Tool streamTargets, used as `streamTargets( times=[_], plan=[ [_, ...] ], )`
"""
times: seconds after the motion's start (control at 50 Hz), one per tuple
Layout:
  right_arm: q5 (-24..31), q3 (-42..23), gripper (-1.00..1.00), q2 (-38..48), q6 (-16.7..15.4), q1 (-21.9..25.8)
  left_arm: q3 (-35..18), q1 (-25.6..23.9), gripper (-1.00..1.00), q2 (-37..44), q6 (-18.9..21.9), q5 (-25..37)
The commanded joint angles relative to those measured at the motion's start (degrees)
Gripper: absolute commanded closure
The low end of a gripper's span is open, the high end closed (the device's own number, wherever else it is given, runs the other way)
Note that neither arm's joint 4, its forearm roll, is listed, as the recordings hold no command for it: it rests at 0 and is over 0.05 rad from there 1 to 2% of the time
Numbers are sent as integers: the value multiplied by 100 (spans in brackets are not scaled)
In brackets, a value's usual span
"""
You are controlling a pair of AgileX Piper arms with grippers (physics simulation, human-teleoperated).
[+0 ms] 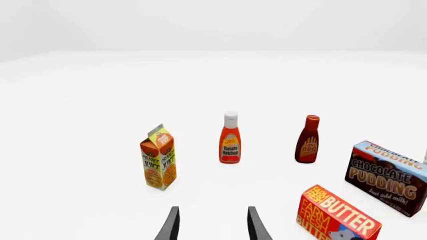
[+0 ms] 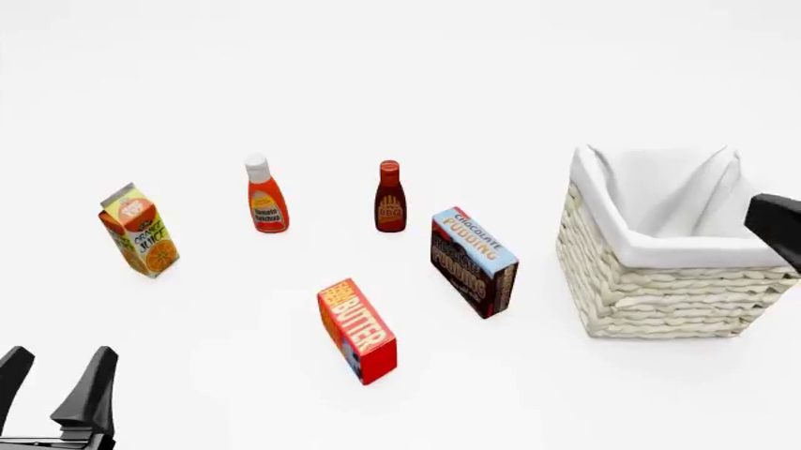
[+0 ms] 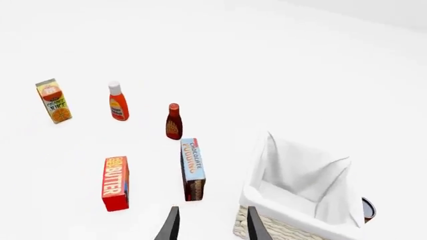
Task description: Pick the butter and place it in the basket.
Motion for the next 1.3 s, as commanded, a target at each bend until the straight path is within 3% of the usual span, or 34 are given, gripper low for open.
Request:
streamTargets(
  times=[0.02,0.52,1.3],
  plan=[
    [-36,-282,-100,481,-198,248,0,0,-100,0,0,0],
    [-124,-930,-100,1705,-88,640,0,0,-100,0,0,0],
    [-171,-1625,-100,3209,-13,790,0,0,-100,0,0,0]
  ],
)
